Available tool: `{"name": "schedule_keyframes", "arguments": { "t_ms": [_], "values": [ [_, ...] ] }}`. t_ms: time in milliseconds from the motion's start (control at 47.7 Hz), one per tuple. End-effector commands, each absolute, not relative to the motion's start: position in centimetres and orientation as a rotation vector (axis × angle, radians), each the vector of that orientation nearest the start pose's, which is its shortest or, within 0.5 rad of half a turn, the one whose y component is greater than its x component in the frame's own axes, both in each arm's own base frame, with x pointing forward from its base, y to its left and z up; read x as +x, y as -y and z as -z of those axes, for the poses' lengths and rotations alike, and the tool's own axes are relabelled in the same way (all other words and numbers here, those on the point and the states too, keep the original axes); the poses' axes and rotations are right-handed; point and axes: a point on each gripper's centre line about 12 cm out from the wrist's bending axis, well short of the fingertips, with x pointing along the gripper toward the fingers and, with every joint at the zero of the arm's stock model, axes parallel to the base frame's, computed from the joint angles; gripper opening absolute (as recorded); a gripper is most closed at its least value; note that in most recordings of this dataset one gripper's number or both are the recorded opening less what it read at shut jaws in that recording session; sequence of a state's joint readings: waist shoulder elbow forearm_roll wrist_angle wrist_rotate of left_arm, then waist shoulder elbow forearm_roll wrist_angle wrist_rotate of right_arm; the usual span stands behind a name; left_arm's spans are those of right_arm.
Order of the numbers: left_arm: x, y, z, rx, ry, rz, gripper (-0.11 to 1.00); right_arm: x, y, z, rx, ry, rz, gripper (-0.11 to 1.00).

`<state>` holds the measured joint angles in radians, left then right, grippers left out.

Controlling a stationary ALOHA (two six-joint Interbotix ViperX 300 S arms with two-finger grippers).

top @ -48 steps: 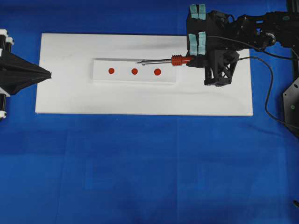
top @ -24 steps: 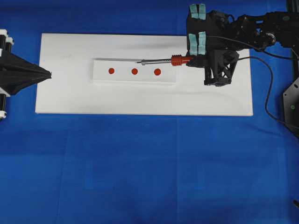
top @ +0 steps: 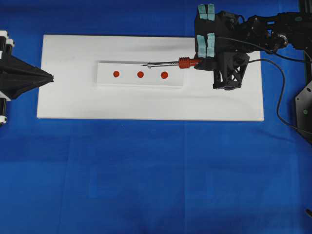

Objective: Touch the tip of the soldering iron to the mark.
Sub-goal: 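Lower the iron tip onto the middle red dot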

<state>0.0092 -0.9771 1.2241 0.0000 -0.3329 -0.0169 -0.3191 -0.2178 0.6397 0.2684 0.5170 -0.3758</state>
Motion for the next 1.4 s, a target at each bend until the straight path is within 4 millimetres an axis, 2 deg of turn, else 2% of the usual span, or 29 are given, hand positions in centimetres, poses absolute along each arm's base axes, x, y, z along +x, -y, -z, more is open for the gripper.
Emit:
{"name": "schedule_keyframes", "arguments": {
  "t_ms": [0,147,566,817,1383],
  "values": [
    [19.5,-0.2,-28.6,-0.015,0.104,-0.009,0.02,32.8,9.2,-22.9,0.067,-0.87,0.117,0.06],
    [19.4,-0.2,-28.7,-0.015,0.104,-0.009,0.02,33.0,9.3,-22.2,0.073,-0.886,0.116,0.06],
    [19.5,-0.2,-28.6,-0.015,0.103,-0.009,0.02,34.3,9.9,-18.1,0.087,-0.955,0.124,0.06],
    [19.5,-0.2,-28.5,-0.015,0.101,-0.009,0.02,34.8,10.0,-16.5,0.093,-0.975,0.128,0.06],
    [19.5,-0.2,-28.5,-0.015,0.101,-0.009,0.02,34.7,9.9,-16.0,0.096,-0.995,0.124,0.06]
  ]
}}
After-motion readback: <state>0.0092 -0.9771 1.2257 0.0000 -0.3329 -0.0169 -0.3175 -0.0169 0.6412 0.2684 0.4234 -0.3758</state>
